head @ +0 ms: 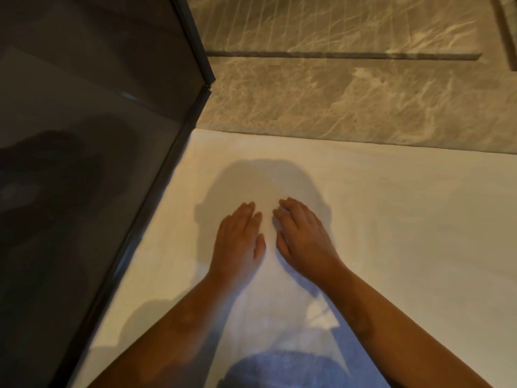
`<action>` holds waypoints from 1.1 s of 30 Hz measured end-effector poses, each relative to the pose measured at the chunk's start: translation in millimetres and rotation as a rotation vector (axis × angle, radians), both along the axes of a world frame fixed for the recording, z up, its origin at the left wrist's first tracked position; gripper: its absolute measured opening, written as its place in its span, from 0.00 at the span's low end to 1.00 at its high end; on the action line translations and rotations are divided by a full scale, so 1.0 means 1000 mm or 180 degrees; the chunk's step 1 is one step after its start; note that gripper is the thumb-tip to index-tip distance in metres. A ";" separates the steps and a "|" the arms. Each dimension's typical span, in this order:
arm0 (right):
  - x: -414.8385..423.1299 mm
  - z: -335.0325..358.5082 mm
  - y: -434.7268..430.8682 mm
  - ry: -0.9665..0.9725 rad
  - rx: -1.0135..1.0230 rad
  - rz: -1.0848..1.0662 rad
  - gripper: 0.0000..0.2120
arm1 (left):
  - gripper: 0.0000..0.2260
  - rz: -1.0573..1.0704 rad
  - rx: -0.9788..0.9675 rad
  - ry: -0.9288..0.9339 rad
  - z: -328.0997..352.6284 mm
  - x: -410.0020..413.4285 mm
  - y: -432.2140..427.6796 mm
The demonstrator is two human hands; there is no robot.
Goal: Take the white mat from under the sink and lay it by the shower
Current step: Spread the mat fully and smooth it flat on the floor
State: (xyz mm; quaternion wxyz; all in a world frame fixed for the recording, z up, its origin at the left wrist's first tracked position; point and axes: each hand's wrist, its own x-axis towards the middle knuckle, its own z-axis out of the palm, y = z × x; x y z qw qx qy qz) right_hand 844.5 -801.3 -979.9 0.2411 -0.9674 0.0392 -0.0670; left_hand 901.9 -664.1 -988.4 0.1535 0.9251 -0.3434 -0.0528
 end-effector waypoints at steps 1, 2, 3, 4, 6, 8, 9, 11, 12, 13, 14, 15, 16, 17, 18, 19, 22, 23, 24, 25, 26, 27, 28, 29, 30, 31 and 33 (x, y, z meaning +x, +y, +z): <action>0.004 -0.002 0.005 0.0026 -0.0007 0.0072 0.17 | 0.18 0.0080 0.0047 0.0067 -0.002 -0.004 0.002; 0.006 -0.004 0.008 0.0068 -0.0081 0.0118 0.17 | 0.19 0.0169 0.0065 0.0064 -0.004 -0.004 0.006; 0.007 -0.007 0.010 0.0096 -0.0185 0.0144 0.17 | 0.20 0.0251 0.0076 0.0000 -0.005 -0.002 0.012; 0.007 -0.010 0.010 0.0108 -0.0273 0.0146 0.17 | 0.20 0.0337 0.0113 -0.0068 -0.007 0.001 0.020; 0.007 -0.013 0.010 0.0090 -0.0353 0.0113 0.16 | 0.22 0.0549 0.0296 -0.0081 -0.009 0.010 0.038; 0.007 -0.014 0.010 0.0091 -0.0401 0.0104 0.15 | 0.22 0.0870 0.0498 -0.0016 -0.011 0.016 0.060; 0.007 -0.014 0.010 0.0104 -0.0426 0.0105 0.16 | 0.22 0.1042 0.0570 -0.0002 -0.012 0.018 0.073; 0.008 -0.013 0.010 0.0152 -0.0460 0.0103 0.17 | 0.24 0.1320 0.0718 0.0044 -0.011 0.017 0.099; 0.008 -0.013 0.011 0.0160 -0.0467 0.0096 0.18 | 0.25 0.1416 0.0769 0.0073 -0.010 0.015 0.111; 0.008 -0.012 0.011 0.0153 -0.0467 0.0090 0.18 | 0.26 0.1495 0.0791 0.0098 -0.008 0.010 0.121; 0.007 -0.012 0.012 0.0163 -0.0455 0.0082 0.18 | 0.27 0.1565 0.0795 0.0133 -0.007 0.003 0.129; 0.007 -0.011 0.012 0.0172 -0.0439 0.0075 0.18 | 0.28 0.1622 0.0796 0.0179 -0.006 -0.005 0.136; 0.006 -0.010 0.012 0.0188 -0.0419 0.0071 0.19 | 0.29 0.1665 0.0813 0.0231 -0.006 -0.013 0.143; 0.006 -0.010 0.012 0.0191 -0.0400 0.0074 0.19 | 0.29 0.1693 0.0856 0.0282 -0.007 -0.020 0.149; 0.006 -0.009 0.013 0.0199 -0.0384 0.0080 0.18 | 0.28 0.1712 0.0916 0.0345 -0.008 -0.027 0.154; 0.005 -0.009 0.013 0.0206 -0.0367 0.0086 0.18 | 0.28 0.1725 0.0977 0.0414 -0.010 -0.032 0.160; 0.004 -0.007 0.016 0.0287 -0.0348 0.0067 0.18 | 0.29 0.1808 0.1108 0.0582 -0.012 -0.039 0.169; 0.002 -0.005 0.019 0.0347 -0.0335 0.0045 0.18 | 0.29 0.1865 0.1128 0.0606 -0.012 -0.042 0.167; -0.001 -0.002 0.022 0.0403 -0.0323 0.0028 0.19 | 0.30 0.1906 0.1126 0.0607 -0.011 -0.047 0.164; -0.005 0.000 0.026 0.0417 -0.0339 0.0028 0.20 | 0.30 0.1894 0.1101 0.0577 -0.009 -0.053 0.158; -0.012 0.003 0.032 0.0416 -0.0376 0.0060 0.21 | 0.30 0.1799 0.1064 0.0502 -0.008 -0.062 0.151; -0.020 0.005 0.038 0.0402 -0.0400 0.0119 0.21 | 0.30 0.1619 0.1038 0.0397 -0.006 -0.072 0.142; -0.030 0.007 0.045 0.0401 -0.0400 0.0190 0.22 | 0.30 0.1376 0.1025 0.0302 -0.004 -0.083 0.132; -0.040 0.008 0.053 0.0426 -0.0388 0.0277 0.22 | 0.30 0.1092 0.1015 0.0243 -0.002 -0.094 0.123; -0.049 0.008 0.059 0.0504 -0.0392 0.0371 0.23 | 0.30 0.0773 0.1007 0.0213 0.000 -0.105 0.113; -0.058 0.007 0.063 0.0581 -0.0440 0.0454 0.22 | 0.29 0.0439 0.1028 0.0167 0.000 -0.115 0.104; -0.072 0.005 0.067 0.0760 -0.0528 0.0531 0.20 | 0.28 -0.0051 0.1074 0.0171 -0.002 -0.132 0.093</action>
